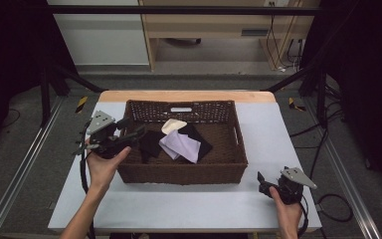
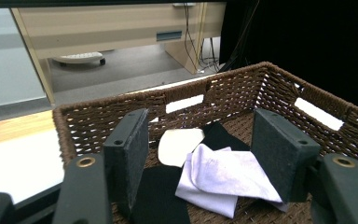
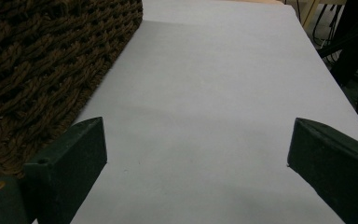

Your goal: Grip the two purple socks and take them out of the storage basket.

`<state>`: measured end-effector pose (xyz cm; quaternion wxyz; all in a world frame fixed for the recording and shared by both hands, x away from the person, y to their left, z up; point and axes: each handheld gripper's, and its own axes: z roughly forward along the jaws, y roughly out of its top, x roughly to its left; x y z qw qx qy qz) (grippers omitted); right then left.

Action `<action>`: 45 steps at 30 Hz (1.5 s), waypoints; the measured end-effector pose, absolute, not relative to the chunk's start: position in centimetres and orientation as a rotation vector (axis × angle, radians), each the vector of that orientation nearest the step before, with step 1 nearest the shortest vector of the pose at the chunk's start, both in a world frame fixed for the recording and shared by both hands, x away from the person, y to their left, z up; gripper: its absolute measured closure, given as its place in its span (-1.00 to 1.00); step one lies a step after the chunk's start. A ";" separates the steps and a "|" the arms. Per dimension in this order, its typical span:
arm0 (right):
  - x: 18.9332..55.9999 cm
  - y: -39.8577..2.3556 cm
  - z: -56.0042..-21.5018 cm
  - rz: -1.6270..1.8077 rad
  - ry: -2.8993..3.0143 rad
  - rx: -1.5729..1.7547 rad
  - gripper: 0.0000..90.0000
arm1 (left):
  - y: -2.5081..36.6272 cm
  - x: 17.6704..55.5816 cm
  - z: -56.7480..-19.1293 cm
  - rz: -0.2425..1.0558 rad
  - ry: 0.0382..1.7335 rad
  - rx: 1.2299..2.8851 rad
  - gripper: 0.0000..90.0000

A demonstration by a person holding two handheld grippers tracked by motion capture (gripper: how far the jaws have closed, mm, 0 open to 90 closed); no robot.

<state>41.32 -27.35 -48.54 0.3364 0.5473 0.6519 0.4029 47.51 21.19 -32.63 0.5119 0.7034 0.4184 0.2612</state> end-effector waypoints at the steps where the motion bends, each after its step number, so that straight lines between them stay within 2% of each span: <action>1: 41.3 -27.4 -48.5 1.050 1.699 1.427 -0.89 | 20.9 47.8 -32.6 0.632 1.006 1.695 -0.18; 12: 41.3 -27.4 -48.6 1.057 1.696 1.429 -0.89 | 17.7 51.0 -33.0 0.650 1.011 1.757 -0.19; 17: 41.3 -27.4 -48.5 1.059 1.699 1.432 -0.89 | 16.2 52.3 -33.4 0.622 1.007 1.781 -0.13; 29: 41.3 -27.4 -48.5 1.061 1.701 1.437 -0.89 | 12.7 55.0 -36.4 0.608 1.054 1.891 -0.13; 45: 41.3 -27.4 -48.5 1.061 1.700 1.432 -0.89 | 11.7 56.4 -39.2 0.519 1.113 2.023 -0.12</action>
